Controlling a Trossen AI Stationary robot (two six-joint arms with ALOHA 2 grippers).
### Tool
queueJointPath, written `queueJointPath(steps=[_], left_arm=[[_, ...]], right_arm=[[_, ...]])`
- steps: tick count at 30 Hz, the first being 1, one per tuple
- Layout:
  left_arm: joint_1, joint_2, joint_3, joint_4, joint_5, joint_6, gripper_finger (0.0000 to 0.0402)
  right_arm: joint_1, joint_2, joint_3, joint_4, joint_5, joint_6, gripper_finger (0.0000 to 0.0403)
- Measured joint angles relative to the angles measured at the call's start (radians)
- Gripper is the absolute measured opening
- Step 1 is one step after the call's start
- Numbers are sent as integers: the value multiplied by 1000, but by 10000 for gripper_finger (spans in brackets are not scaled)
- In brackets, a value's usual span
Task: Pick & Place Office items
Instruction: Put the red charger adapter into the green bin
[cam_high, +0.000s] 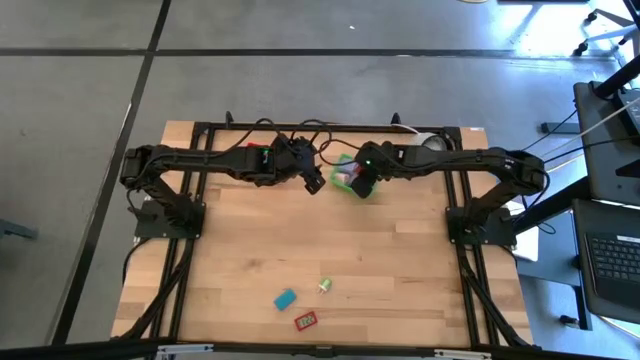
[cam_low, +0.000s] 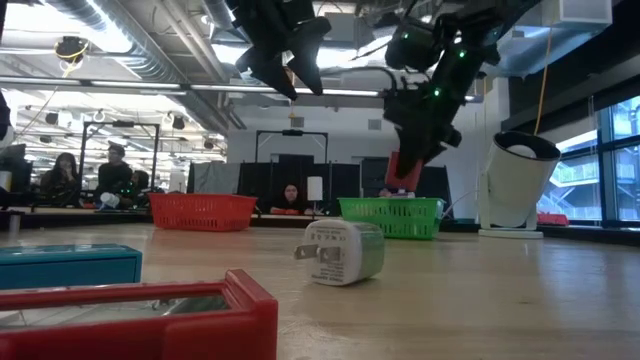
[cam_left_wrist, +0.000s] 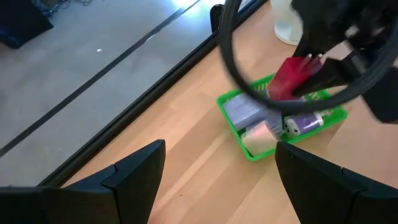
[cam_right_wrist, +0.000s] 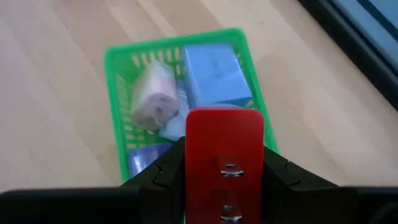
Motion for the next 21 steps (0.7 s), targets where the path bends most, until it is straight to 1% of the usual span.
queueJointPath(steps=[2,6,13,16,21], left_arm=[[-1,0,0,0,3,0,301],[0,0,0,-2,3,1,301],[-1,0,0,-1,3,61,301],[0,0,0,-1,-3,63,301],[-1,0,0,-3,-5,87,301]], right_arm=[[3,25,0,1,1,-14,125],[3,74,0,10,-51,-32,125],[3,99,1,12,-52,-2,131],[1,93,1,9,-52,-1,152],[1,87,2,7,-52,10,208]])
